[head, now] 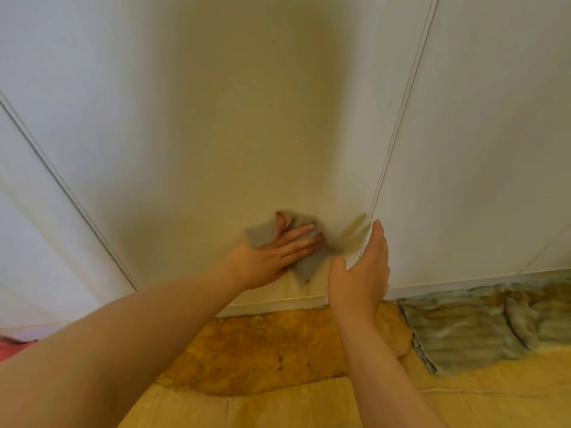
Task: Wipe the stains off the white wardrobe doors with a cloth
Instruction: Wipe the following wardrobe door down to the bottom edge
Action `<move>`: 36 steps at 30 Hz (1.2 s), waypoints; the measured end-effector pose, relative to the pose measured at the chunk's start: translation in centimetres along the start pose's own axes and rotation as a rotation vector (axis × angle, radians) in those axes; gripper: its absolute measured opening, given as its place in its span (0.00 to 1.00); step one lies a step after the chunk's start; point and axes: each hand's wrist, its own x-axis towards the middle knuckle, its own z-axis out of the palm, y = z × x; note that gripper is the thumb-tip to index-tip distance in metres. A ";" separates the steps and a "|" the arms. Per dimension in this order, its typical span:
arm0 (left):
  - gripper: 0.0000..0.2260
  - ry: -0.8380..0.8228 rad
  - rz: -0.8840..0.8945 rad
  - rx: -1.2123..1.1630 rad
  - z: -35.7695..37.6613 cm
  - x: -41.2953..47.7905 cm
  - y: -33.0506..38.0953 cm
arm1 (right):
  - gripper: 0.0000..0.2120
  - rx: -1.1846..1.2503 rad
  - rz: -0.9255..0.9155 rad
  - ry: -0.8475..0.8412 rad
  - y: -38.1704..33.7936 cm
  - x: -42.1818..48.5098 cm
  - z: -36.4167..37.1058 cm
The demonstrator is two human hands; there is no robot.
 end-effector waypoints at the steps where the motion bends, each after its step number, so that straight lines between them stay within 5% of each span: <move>1: 0.22 -0.025 0.057 -0.008 0.4 -0.8 0.1 | 0.35 -0.003 0.007 -0.006 0.3 0.0 0.1; 3: 0.22 -0.012 0.066 0.014 -0.2 -0.7 0.0 | 0.35 -0.007 0.011 -0.015 0.9 0.1 0.1; 9: 0.23 0.271 -0.374 0.122 -3.4 3.9 -1.4 | 0.36 0.001 0.056 -0.033 1.6 -0.1 0.6; 15: 0.31 -0.085 0.015 0.112 0.5 -6.0 2.1 | 0.34 -0.006 0.038 -0.039 1.6 0.1 0.0; 20: 0.25 0.159 -0.252 0.037 -1.0 -0.7 0.2 | 0.32 0.024 0.040 -0.015 2.2 0.6 -0.2; 22: 0.29 0.105 -0.219 0.057 -0.6 -2.3 0.0 | 0.32 0.027 0.058 -0.011 2.5 0.5 -0.3; 26: 0.34 -0.103 0.116 0.024 1.9 -9.2 2.3 | 0.32 0.029 0.077 -0.017 2.8 0.7 -0.1; 30: 0.26 -0.095 0.050 -0.034 1.7 -5.0 2.8 | 0.32 0.007 0.068 -0.037 2.9 0.8 0.4; 33: 0.29 -0.022 -0.113 -0.055 1.4 -2.3 2.7 | 0.33 -0.007 0.073 -0.056 3.0 0.6 0.8; 36: 0.31 -0.142 -0.016 -0.024 2.4 -5.0 3.8 | 0.32 -0.009 0.089 -0.061 3.1 0.5 0.9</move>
